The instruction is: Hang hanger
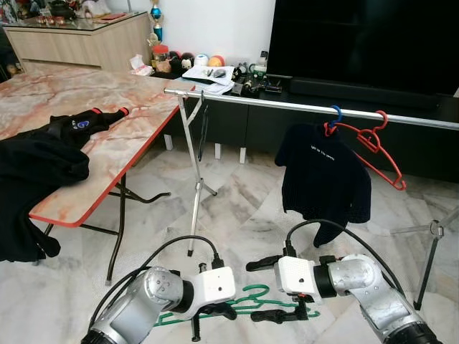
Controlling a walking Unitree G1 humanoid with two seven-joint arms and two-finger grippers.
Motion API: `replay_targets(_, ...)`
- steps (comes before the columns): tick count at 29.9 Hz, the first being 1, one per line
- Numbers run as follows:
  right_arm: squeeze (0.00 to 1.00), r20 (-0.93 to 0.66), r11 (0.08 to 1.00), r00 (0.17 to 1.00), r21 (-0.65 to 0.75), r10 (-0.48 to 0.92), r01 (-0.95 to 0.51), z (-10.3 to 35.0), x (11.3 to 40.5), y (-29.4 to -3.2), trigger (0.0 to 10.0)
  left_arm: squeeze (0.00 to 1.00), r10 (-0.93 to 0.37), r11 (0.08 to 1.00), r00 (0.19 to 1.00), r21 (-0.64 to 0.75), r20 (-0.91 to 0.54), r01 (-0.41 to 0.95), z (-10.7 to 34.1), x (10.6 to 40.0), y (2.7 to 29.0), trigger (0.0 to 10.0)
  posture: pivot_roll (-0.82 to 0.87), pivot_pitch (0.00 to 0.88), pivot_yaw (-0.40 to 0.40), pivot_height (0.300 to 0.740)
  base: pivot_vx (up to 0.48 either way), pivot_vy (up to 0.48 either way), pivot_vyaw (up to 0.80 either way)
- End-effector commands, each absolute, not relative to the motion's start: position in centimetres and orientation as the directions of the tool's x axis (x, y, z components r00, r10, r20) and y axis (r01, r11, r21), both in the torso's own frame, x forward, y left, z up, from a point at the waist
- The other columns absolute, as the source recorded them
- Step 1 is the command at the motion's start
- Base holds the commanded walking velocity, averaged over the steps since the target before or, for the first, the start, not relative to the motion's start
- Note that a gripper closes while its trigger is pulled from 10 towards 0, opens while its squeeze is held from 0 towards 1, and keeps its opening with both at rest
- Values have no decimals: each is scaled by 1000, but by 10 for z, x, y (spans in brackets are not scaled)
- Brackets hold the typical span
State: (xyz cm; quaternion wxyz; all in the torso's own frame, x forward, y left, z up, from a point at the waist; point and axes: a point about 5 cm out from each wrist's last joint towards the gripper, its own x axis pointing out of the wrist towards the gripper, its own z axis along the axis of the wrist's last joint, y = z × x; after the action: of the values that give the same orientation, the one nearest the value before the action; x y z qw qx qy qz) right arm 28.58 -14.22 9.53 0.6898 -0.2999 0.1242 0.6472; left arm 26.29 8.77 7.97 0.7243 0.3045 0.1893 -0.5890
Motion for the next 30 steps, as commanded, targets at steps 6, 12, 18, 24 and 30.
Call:
replay_targets(6, 0, -634, -44, 122, -239, 763, -970, 87, 282, -152, 10000, 0, -758, 85, 238, 270, -607, 959, 91, 268, 73, 10000, 132, 0, -53, 740, 0, 0, 0)
replay_targets(12, 0, -664, -34, 130, -228, 737, -973, 80, 282, -159, 10000, 0, -773, 63, 229, 287, -592, 956, 94, 268, 65, 10000, 133, 0, -57, 740, 0, 0, 0)
replay_targets(18, 0, -689, -12, 151, -226, 708, -974, 74, 283, -164, 10000, 0, -781, 54, 224, 294, -583, 954, 97, 268, 61, 10000, 132, 0, -57, 740, 0, 0, 0)
replay_targets(24, 0, -703, 12, 158, -209, 693, -978, 68, 283, -170, 3490, 0, -788, 54, 224, 299, -573, 953, 98, 268, 59, 10000, 134, 0, -58, 740, 0, 0, 0)
replay_targets(30, 0, -693, 38, 181, -217, 698, -976, 66, 285, -170, 39, 0, -792, 56, 225, 300, -567, 952, 99, 268, 58, 10000, 134, 0, -57, 740, 0, 0, 0)
